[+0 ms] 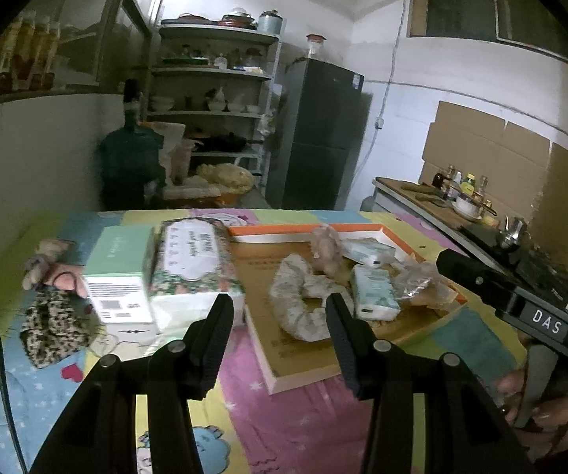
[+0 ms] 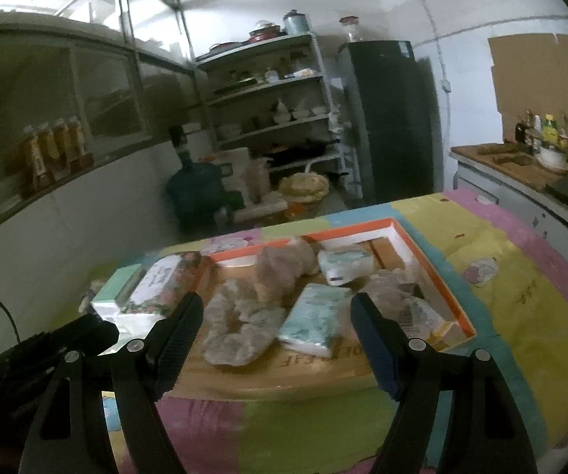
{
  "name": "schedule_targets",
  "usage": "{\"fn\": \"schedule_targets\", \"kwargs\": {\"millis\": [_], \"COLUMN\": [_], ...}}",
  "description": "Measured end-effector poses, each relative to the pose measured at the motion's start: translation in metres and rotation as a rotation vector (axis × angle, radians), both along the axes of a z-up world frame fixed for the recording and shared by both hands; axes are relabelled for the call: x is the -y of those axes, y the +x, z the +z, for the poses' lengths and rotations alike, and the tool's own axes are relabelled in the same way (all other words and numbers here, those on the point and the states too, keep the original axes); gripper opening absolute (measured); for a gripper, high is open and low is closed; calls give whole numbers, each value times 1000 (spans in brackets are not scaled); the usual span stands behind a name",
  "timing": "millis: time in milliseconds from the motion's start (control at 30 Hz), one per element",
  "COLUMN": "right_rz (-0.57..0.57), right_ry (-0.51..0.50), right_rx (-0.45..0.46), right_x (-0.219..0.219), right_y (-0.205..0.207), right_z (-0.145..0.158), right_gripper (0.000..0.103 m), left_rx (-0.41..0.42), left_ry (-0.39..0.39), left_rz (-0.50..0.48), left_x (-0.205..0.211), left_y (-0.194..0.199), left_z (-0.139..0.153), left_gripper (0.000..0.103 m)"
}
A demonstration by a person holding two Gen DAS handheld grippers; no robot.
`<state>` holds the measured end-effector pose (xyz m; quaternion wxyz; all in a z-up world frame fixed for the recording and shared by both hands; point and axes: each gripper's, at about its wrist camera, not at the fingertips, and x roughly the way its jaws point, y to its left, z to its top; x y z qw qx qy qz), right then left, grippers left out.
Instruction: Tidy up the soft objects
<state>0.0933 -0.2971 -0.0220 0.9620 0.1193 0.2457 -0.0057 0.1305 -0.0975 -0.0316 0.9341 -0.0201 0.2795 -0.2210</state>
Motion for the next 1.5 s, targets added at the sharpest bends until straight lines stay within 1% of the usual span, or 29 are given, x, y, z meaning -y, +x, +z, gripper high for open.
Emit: {"fn": "schedule_targets", "kwargs": {"millis": [533,733,933,1100,1233,1400,1500], "right_rz": [83,127,173,244,345,482,518], "right_ry": [-46,-59,-65,-77,-108,-194,-245], "right_rx": [18,13,0,-21,-45,-91,-116], "right_x": [-51,-76,-101,-127,-150,-175,-184], "right_y": [-3,1,8,18,30,55,66], "right_z": [14,15,10,1,-12,-28,-36], "right_gripper": [78,78,78,78,78,78,78], "left_rx": [39,39,35,25,9,-9,-20], "left_ry": [-11,-32,-47,-62,-76,-83,-86], "left_rz": [83,136,216,260,284,300,307], "left_x": [-53,-87,-127,-150,-164,-177,-182], "left_y": [-17,-19,-16,-14,-12,-8,-5], "left_z": [8,8,3,-3,-8,-16,-21], "left_gripper": [49,49,49,49,49,49,49]}}
